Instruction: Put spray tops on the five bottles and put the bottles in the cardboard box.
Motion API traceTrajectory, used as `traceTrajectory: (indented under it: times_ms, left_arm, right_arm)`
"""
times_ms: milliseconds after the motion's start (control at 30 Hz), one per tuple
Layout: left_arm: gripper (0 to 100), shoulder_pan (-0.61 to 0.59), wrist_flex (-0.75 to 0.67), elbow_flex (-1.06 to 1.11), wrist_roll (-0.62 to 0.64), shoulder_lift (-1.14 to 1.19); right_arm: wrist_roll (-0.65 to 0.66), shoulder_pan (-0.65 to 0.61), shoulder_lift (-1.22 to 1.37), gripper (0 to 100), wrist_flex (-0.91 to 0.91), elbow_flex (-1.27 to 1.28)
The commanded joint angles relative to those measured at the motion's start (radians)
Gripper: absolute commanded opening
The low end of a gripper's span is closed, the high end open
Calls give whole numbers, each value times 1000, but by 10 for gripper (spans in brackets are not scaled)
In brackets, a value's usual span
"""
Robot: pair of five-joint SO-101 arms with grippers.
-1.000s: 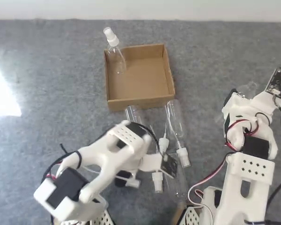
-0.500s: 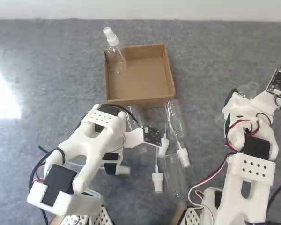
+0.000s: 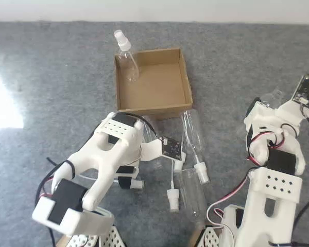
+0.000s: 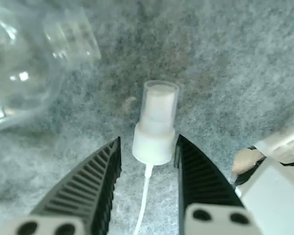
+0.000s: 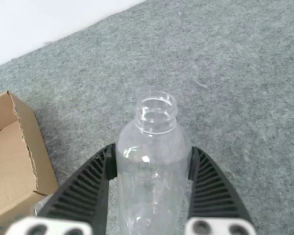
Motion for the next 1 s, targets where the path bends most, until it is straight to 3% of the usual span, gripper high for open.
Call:
traceTrajectory:
  times_ms: [0, 200, 467, 600, 833, 967]
  left_arm:
    - [169, 15, -34, -19, 20, -5]
    - [131, 20, -117, 62, 20, -5]
    - [124, 20, -121, 74, 20, -6]
    - [40, 20, -117, 74, 21, -15]
    - [13, 12, 55, -22, 25, -18]
    - [13, 15, 87, -58, 87, -18]
  right_arm:
    - [26, 12, -21, 95, -15, -11]
    - [29, 12, -21, 95, -15, -11]
    - [31, 10, -21, 95, -15, -11]
    - [31, 12, -21, 95, -15, -11]
    - [31, 7, -21, 93, -15, -11]
    - [26, 7, -21, 91, -15, -11]
